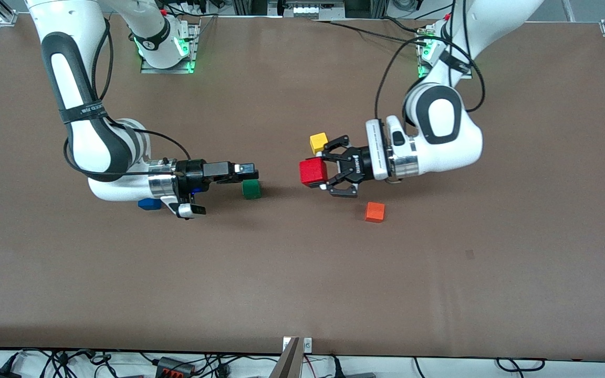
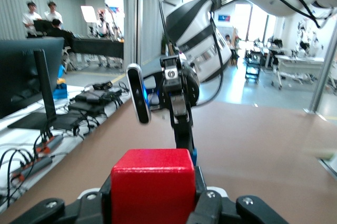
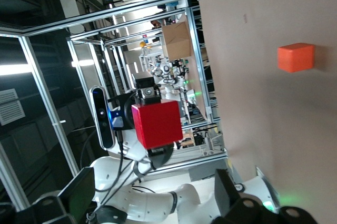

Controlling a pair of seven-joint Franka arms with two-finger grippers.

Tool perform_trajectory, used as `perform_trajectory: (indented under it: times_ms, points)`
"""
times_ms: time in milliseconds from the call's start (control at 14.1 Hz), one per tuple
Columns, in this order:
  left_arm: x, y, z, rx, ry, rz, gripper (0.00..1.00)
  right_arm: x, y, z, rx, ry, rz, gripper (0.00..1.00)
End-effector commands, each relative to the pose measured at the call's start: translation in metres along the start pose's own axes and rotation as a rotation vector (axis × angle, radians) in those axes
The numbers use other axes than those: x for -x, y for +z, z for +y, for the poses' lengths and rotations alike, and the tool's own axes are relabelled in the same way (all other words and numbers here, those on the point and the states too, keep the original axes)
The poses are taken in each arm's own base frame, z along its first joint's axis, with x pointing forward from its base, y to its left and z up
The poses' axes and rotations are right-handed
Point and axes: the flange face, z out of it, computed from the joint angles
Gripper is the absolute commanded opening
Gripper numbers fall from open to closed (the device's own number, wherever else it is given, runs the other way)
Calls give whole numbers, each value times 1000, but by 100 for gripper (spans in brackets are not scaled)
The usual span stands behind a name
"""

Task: Pass red block to right arm, stack on blue
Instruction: 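Bring the red cube between the right gripper fingers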

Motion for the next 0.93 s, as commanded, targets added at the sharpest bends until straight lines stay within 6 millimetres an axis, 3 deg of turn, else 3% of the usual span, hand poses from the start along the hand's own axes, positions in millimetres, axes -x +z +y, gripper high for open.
perform_trajectory:
  times_ms: [0, 285, 712, 854]
  points:
    - [11, 34, 4, -52, 8, 82, 7, 1, 20, 16, -37, 5, -37, 100]
    - [23, 69, 27, -126, -2, 155, 7, 1, 14, 26, -85, -24, -86, 100]
    - [22, 70, 27, -129, -2, 155, 7, 2, 18, 29, -96, -18, -106, 100]
    - [22, 70, 27, -129, -2, 155, 7, -4, 20, 20, -97, -41, -111, 97]
